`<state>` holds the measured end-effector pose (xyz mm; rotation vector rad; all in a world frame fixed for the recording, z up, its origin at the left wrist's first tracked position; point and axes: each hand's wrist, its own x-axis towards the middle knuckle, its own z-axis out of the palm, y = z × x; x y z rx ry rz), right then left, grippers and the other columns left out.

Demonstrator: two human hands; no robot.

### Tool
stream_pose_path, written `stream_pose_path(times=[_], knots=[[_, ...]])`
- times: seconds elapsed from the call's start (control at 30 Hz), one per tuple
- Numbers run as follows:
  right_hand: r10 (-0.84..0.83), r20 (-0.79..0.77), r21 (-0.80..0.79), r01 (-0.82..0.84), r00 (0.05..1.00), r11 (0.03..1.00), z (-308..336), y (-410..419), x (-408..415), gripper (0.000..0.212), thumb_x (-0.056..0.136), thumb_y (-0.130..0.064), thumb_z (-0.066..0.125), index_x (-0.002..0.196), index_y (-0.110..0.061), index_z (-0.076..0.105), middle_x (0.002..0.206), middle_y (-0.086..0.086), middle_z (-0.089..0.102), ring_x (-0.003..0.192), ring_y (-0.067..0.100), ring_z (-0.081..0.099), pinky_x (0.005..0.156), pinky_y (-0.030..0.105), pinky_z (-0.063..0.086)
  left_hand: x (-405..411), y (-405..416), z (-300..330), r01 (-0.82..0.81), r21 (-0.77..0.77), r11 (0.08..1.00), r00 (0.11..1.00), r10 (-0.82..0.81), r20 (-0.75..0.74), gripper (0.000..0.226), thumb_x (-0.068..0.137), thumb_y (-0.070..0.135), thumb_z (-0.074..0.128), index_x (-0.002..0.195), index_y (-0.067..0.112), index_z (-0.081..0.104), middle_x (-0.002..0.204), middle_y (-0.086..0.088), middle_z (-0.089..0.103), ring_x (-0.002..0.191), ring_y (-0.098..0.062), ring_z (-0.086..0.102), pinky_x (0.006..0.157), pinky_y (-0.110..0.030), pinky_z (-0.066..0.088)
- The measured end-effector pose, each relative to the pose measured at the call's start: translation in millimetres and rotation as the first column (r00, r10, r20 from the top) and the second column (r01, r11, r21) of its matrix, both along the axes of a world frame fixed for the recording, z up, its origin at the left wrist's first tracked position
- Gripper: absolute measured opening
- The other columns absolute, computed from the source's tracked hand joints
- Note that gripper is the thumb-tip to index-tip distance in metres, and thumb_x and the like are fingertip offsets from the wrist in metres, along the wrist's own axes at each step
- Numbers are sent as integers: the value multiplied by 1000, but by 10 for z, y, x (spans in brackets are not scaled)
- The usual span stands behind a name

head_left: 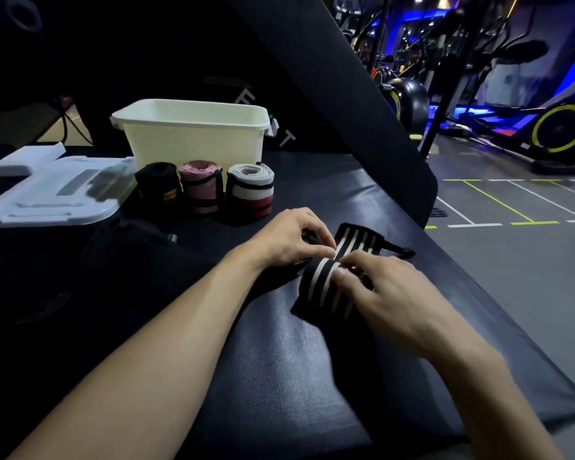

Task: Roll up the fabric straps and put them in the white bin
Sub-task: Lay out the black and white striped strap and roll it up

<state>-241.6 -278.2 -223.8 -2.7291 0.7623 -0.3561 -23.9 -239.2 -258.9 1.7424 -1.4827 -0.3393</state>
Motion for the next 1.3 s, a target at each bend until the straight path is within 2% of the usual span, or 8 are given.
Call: stream_pose_path(times=[0.13, 0.33, 0.47, 0.63, 0.83, 1.0, 1.2, 1.3], knots=[[-95, -42, 50, 97, 995, 994, -82, -115, 105, 41, 103, -49, 25, 75, -31, 49, 100, -6, 44, 102, 23, 43, 92, 46, 42, 24, -7, -11, 25, -1, 1000, 1000, -25, 16, 7, 84, 24, 84, 90, 26, 82, 103, 5, 68, 95, -6, 69, 94, -25, 53], [-105, 97, -5, 106, 990, 994, -142, -171, 149, 31, 103, -49, 37, 115, -34, 61, 110, -8, 62, 109, 22, 53, 83, 40, 38, 33, -19, -32, 25, -1, 1000, 1000, -25, -4, 7, 85, 24, 84, 88, 30, 82, 101, 8, 70, 94, -4, 69, 93, -24, 54], [-105, 333, -83, 140, 937, 987, -180, -115, 176, 16, 97, -43, 57, 102, -28, 56, 101, -6, 59, 96, 23, 55, 79, 42, 44, 8, -20, -36, 17, -19, 1000, 998, -18, -52, 14, 83, 23, 86, 81, 36, 82, 94, 10, 73, 89, -3, 70, 87, -24, 55], [-37, 336, -288, 140, 941, 947, -195, 23, 165, 21, 94, -43, 63, 92, -22, 62, 90, -4, 58, 85, 23, 55, 65, 33, 34, 8, -19, -30, 31, -25, 999, 997, -33, -70, 25, 81, 21, 87, 74, 43, 77, 91, 11, 73, 87, -1, 70, 84, -21, 54], [-44, 75, -236, 60, 996, 970, -206, -17, 35, 69, 80, -60, 70, 139, -31, 49, 129, -6, 54, 117, 21, 53, 92, 40, 48, 28, -39, -34, 35, -9, 999, 998, -35, -43, 20, 87, 21, 81, 82, 39, 76, 102, 4, 72, 96, -9, 71, 93, -34, 57], [-55, 110, -86, 64, 992, 994, -300, -117, 101, 96, 84, -56, 70, 161, -27, 20, 146, -5, 44, 134, 20, 42, 106, 42, 43, 38, -54, -38, 19, 20, 1000, 1000, -19, 6, 8, 93, 24, 75, 91, 31, 77, 107, 1, 71, 100, -13, 70, 97, -37, 55], [-83, 216, -62, 98, 973, 993, -341, -218, 94, 72, 91, -38, 67, 155, -30, 35, 141, -6, 53, 133, 18, 48, 102, 42, 45, 39, -42, -7, 8, 88, 996, 998, -13, 57, 15, 97, 23, 70, 108, 18, 79, 111, 5, 72, 106, -11, 68, 101, -41, 52], [-163, 416, 194, 88, 895, 977, -327, -248, 20, 51, 88, -43, 72, 135, -35, 56, 119, -15, 69, 112, 6, 64, 96, 34, 51, -6, -1, 51, 74, 101, 992, 997, -73, -10, 19, 100, 22, 65, 113, 14, 78, 116, -1, 72, 112, -21, 68, 105, -42, 50]])
